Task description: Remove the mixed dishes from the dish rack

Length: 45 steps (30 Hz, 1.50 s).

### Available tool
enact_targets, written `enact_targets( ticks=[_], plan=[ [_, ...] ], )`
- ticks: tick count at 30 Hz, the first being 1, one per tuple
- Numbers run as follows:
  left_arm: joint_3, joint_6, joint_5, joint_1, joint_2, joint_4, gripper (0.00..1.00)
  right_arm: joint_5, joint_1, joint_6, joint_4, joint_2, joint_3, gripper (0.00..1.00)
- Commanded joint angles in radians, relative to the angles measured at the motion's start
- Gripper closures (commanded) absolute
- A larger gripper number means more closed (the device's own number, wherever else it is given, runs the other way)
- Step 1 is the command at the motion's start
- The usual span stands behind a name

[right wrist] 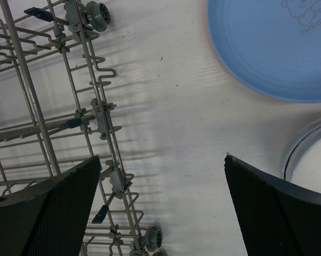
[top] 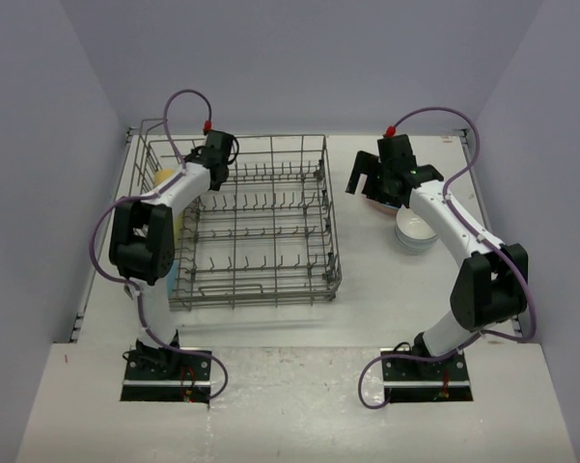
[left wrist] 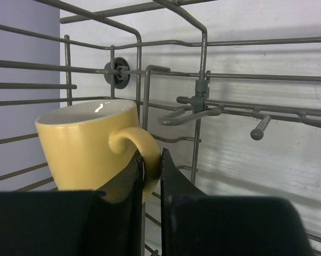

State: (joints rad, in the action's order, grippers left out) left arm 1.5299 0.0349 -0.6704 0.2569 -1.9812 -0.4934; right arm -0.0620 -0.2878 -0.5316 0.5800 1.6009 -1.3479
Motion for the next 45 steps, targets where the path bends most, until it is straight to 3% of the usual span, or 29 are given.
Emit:
enact_targets(
  ticks=[1, 2, 8, 15, 28, 32, 36, 39, 40, 42, 45],
  plan=[
    [0.013, 0.025, -0.086, -0.01, -0.002, 0.041, 0.95, -0.027, -0.005, -0.013, -0.002, -0.022, -0.011, 0.01],
    [0.021, 0.037, -0.087, -0.01, 0.004, 0.039, 1.0, -0.025, -0.005, -0.013, 0.0, -0.025, -0.011, 0.01],
    [-0.033, 0.048, -0.169, -0.008, 0.132, 0.122, 1.0, -0.025, -0.005, -0.008, -0.014, -0.045, 0.012, 0.01],
    [-0.229, 0.025, -0.063, -0.01, 0.393, 0.335, 1.0, -0.03, -0.005, 0.004, -0.016, -0.039, 0.009, 0.01],
    [-0.294, -0.003, 0.037, -0.008, 0.513, 0.431, 1.0, -0.03, -0.005, 0.039, -0.006, -0.013, -0.03, 0.01],
    [-0.297, -0.009, 0.216, -0.008, 0.55, 0.411, 1.0, -0.015, -0.005, 0.059, 0.004, -0.028, -0.048, 0.01],
    [-0.324, -0.016, 0.571, -0.007, 0.626, 0.408, 1.0, -0.006, -0.005, 0.074, 0.015, -0.074, -0.074, 0.01],
    [-0.341, -0.021, 0.722, -0.004, 0.671, 0.406, 1.0, 0.016, -0.004, 0.1, 0.029, -0.107, -0.103, 0.01],
    [-0.352, -0.023, 0.832, -0.004, 0.68, 0.414, 1.0, 0.027, -0.005, 0.107, 0.034, -0.114, -0.111, 0.01],
    [-0.363, -0.029, 1.04, -0.004, 0.697, 0.435, 1.0, 0.089, -0.005, 0.139, 0.027, -0.136, -0.126, 0.01],
    [-0.367, -0.029, 1.217, 0.036, 0.7, 0.457, 1.0, 0.246, -0.005, 0.188, 0.026, -0.141, -0.164, 0.01]
  ],
)
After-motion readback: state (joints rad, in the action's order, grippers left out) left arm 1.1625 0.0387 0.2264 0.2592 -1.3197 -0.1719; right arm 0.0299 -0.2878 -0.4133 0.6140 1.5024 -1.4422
